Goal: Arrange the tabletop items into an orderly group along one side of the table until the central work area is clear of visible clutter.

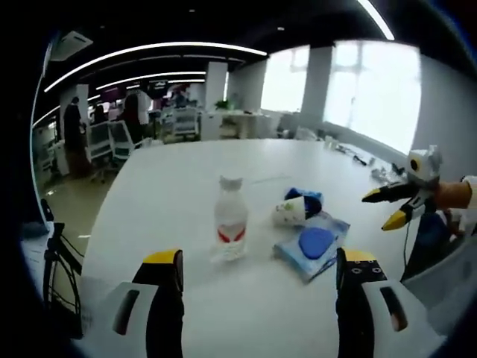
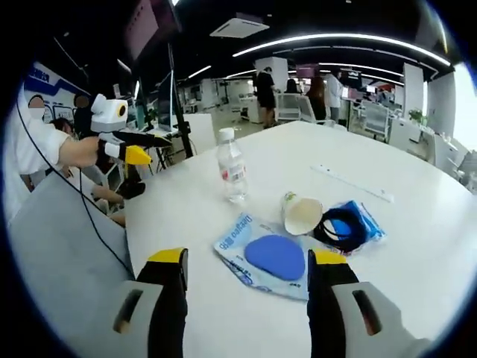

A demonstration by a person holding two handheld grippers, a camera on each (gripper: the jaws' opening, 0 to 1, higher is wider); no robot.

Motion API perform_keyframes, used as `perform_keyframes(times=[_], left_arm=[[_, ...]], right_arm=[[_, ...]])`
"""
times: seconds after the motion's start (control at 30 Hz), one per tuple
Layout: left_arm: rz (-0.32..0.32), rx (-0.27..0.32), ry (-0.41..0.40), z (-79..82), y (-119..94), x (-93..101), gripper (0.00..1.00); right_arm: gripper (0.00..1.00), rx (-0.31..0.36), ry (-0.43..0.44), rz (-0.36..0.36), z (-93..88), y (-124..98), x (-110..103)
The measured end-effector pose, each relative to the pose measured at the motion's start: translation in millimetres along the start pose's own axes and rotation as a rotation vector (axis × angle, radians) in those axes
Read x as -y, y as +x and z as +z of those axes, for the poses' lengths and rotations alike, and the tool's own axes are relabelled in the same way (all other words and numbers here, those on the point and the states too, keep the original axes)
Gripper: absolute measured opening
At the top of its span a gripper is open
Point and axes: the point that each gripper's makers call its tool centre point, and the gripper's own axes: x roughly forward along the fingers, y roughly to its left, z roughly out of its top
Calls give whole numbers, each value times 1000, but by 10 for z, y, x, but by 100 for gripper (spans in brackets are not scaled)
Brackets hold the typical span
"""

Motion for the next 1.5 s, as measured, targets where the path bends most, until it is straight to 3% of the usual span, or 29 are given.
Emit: perform_keyframes(times=[0.27, 0.6, 0.87, 1.1, 1.5], left_arm=[[-3, -8, -19, -37, -52, 29, 80], [-3, -3, -43, -44, -105, 23, 78], [-7, -3, -68, -94, -174, 26, 77], [2, -8, -96, -142, -238, -21, 76], [25, -7, -133, -228, -354, -66, 76]], right_arm=[[61, -11, 29, -9, 44, 175, 105], [56, -13, 130, -14, 114, 632, 408], [54, -39, 159, -13, 97, 910, 576], [46, 2, 347, -60, 145, 1088, 776], [35, 5, 531, -80, 131, 1410, 928]])
